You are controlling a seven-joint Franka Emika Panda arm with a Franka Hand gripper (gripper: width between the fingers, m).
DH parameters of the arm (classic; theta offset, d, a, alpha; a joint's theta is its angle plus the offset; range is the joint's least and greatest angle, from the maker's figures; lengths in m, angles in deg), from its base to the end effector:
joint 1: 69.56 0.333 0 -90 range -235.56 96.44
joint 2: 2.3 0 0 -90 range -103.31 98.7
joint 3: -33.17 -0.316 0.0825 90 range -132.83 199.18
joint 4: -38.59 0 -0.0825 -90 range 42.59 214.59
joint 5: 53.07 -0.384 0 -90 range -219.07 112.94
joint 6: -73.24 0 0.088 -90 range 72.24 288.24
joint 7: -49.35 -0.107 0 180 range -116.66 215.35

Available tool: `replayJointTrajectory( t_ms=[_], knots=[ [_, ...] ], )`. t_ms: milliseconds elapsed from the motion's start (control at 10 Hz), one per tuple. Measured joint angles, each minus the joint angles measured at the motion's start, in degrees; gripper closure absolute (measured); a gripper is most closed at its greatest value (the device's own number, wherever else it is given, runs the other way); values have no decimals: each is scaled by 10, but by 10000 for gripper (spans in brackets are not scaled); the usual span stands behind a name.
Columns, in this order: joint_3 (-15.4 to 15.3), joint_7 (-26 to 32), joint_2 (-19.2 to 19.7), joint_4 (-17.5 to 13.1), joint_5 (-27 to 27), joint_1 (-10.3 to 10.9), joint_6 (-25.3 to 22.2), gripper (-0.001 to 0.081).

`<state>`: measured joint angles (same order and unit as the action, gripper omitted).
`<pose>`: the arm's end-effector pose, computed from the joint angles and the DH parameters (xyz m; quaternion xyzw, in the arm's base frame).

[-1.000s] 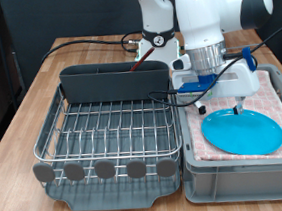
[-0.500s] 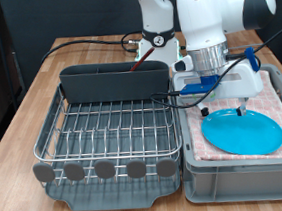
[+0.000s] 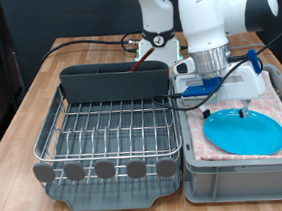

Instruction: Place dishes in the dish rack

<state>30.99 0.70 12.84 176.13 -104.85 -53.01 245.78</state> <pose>0.4975 0.1082 0.2291 -0.7473 0.6324 -0.0527 0.1972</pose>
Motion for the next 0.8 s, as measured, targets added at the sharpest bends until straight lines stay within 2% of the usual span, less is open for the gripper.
replayJointTrajectory(
  t_ms=[200, 300, 400, 500, 700, 800],
  knots=[
    [0, 0, 0, 0, 0, 0, 5, 4],
    [0, 0, 0, 0, 0, 0, 5, 105],
    [0, 0, 0, 0, 0, 0, 5, 246],
    [0, 0, 0, 0, 0, 0, 5, 246],
    [-2, 0, 0, 0, -3, 0, 5, 556],
    [-5, 2, 0, 0, -10, 0, 5, 556]
  ],
)
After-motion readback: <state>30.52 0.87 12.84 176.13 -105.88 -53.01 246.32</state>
